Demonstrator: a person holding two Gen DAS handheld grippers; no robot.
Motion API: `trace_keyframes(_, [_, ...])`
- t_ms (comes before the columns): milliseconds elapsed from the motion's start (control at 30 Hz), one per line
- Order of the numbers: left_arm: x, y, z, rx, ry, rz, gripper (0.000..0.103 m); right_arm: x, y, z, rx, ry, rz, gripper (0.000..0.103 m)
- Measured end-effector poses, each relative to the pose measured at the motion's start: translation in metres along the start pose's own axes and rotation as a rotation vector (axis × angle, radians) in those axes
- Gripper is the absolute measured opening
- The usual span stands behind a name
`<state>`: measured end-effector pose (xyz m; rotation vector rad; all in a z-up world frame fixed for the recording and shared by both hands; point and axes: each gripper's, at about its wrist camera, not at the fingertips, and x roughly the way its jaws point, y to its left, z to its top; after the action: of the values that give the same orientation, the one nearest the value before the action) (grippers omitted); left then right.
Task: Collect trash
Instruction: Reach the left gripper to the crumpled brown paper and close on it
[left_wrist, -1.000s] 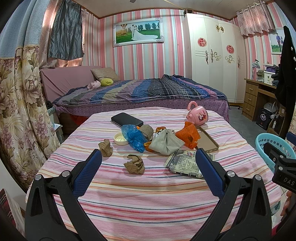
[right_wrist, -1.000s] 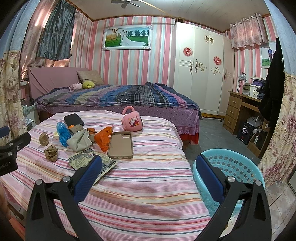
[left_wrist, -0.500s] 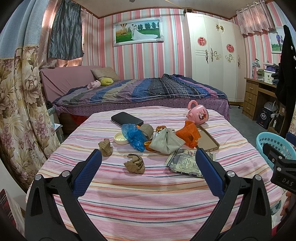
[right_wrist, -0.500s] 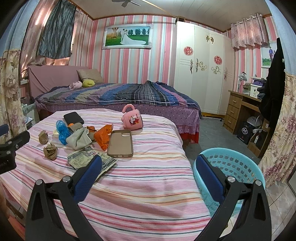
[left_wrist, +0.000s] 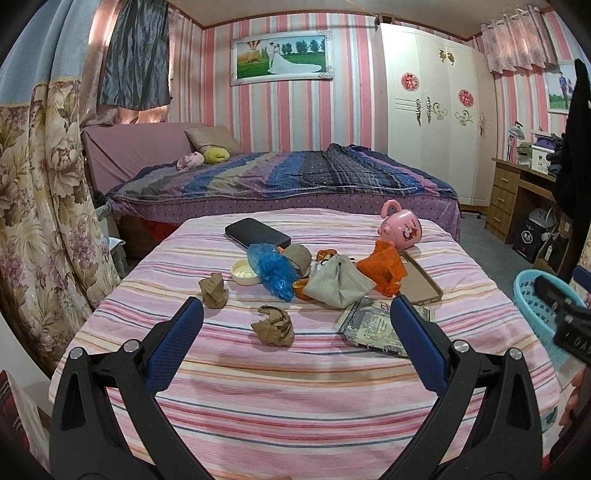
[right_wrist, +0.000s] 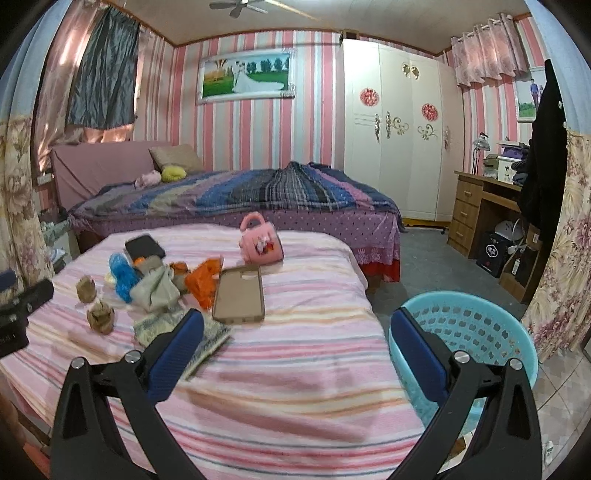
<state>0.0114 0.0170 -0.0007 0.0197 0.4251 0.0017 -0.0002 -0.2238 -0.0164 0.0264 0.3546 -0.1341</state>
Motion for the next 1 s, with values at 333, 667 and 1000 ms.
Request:
trace_keyframes(333, [0.014, 0.025, 0.045, -0.005, -0.022, 0.031, 0.098, 0.022, 0.003, 0.048, -0.031, -0.006, -0.014, 0.099])
trace_keyframes(667, [0.075, 0.067, 0.028, -0.083, 0.094, 0.069, 0.098, 0.069, 0.007, 0.040, -0.073, 0.069, 0.000, 0.099])
trace_keyframes(1000, [0.127, 0.044, -0.008, 0.037, 0.198, 0.093, 0.098, 0.098, -0.008, 0.019, -0.043, 0.142, -0.051, 0.099])
